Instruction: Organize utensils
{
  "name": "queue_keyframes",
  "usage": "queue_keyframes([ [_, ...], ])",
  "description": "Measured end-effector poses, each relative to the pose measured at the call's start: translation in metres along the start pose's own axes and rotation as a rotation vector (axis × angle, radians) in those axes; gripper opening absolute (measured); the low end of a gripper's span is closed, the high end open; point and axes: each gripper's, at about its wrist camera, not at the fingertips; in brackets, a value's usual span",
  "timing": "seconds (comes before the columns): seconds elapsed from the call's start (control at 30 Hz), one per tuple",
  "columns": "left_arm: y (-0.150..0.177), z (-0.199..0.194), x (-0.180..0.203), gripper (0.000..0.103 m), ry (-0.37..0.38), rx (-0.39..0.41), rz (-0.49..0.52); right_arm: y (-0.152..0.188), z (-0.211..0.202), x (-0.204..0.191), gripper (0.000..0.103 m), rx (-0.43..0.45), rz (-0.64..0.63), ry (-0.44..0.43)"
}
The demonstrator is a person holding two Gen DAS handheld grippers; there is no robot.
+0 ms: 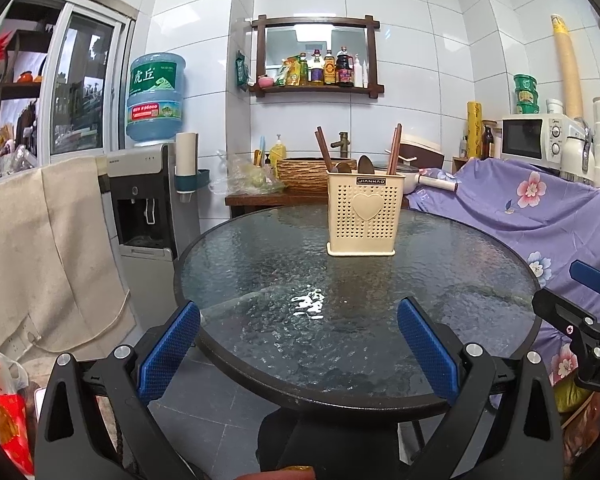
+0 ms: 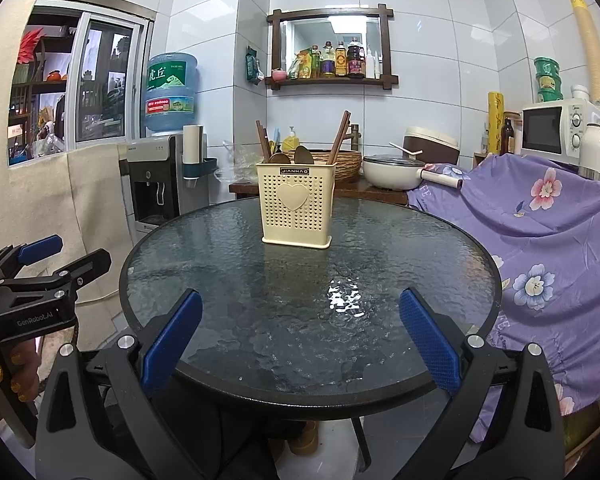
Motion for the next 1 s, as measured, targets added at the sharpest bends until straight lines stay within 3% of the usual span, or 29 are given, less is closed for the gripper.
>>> queue_keyframes([
  [0.67, 0.0004, -0.0026, -0.0062, 0.097, -0.019, 0.026, -0.03, -0.0001, 0.0, 0.0, 0.097, 0.0, 0.001, 0.001],
  [1.0, -0.0002, -0.0005, -0.0046, 0.097, -0.002, 0.001, -0.03, 0.0015, -0.0001, -0.0004, 0.097, 0.003, 0.004, 0.0],
])
Point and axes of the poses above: each gripper's, at about its wrist camera, not at the fingertips, and z roughly the way its jaws point, x to its right, y to its underside, and after that the axes turned 15 degrees about y, right-handed
